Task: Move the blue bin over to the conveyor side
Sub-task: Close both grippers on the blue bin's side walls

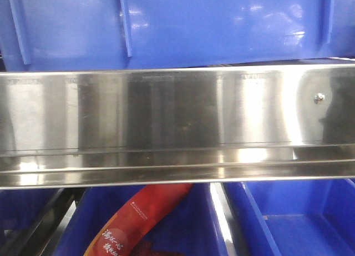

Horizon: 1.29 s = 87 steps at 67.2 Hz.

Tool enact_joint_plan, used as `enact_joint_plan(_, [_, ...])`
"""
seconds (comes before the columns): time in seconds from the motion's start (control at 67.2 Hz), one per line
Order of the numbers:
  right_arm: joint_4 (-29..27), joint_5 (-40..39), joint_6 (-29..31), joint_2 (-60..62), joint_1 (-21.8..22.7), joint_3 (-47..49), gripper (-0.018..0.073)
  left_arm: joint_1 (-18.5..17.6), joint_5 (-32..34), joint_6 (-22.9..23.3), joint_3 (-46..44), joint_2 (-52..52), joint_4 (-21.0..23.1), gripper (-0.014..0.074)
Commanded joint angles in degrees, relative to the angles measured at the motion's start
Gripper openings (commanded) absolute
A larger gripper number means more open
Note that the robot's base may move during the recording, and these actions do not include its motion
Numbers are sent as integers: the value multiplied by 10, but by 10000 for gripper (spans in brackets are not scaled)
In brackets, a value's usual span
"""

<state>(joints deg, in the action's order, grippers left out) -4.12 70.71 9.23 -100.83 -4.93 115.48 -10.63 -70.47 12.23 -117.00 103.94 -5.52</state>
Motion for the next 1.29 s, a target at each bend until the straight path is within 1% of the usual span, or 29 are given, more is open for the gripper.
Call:
enact_joint_plan(0.0, [6, -7, 3, 2, 2, 3, 559, 3, 5, -1, -3, 1, 17, 599])
enact_joint_plan(0.164, [6, -7, 3, 2, 2, 3, 559, 3, 5, -1, -3, 9, 28, 599])
enact_joint_plan(0.625, [6, -7, 3, 2, 2, 3, 557, 3, 5, -1, -3, 10, 23, 599])
enact_joint_plan(0.684, [6, -7, 3, 2, 2, 3, 525, 3, 5, -1, -3, 10, 23, 599])
enact_joint_plan(0.714, [6, -7, 3, 2, 2, 3, 495, 3, 5, -1, -3, 10, 23, 598])
enact_joint_plan(0.774, [6, -7, 3, 2, 2, 3, 388, 3, 5, -1, -3, 10, 21, 584])
enact_joint_plan(0.833, [6, -7, 3, 2, 2, 3, 257, 3, 5, -1, -3, 10, 21, 540])
enact_joint_plan(0.848, [6, -7, 3, 2, 2, 3, 201, 3, 5, -1, -3, 10, 21, 524])
enact_joint_plan(0.878, [6, -7, 3, 2, 2, 3, 126, 3, 5, -1, -3, 10, 19, 484])
enact_joint_plan(0.893, [6, -7, 3, 2, 2, 3, 107, 3, 5, -1, -3, 10, 17, 461])
enact_joint_plan(0.907, [6, -7, 3, 2, 2, 3, 51, 3, 5, -1, -3, 10, 16, 436])
enact_joint_plan(0.922, [6, -7, 3, 2, 2, 3, 15, 3, 5, -1, -3, 10, 15, 393])
enact_joint_plan(0.967, [6, -7, 3, 2, 2, 3, -90, 3, 5, -1, -3, 10, 14, 295])
enact_joint_plan(0.982, [6, -7, 3, 2, 2, 3, -109, 3, 5, -1, -3, 10, 14, 260])
enact_joint_plan(1.041, [6, -7, 3, 2, 2, 3, -67, 3, 5, -1, -3, 10, 14, 108])
enact_joint_plan(1.101, [6, -7, 3, 2, 2, 3, -71, 3, 5, -1, -3, 10, 14, -50])
enact_joint_plan(1.145, [6, -7, 3, 2, 2, 3, -72, 3, 5, -1, -3, 10, 12, -6])
enact_joint_plan(1.19, [6, -7, 3, 2, 2, 3, -72, 3, 5, -1, -3, 10, 12, 14])
enact_joint_plan(1.279, [6, -7, 3, 2, 2, 3, -72, 3, 5, -1, -3, 10, 7, -1])
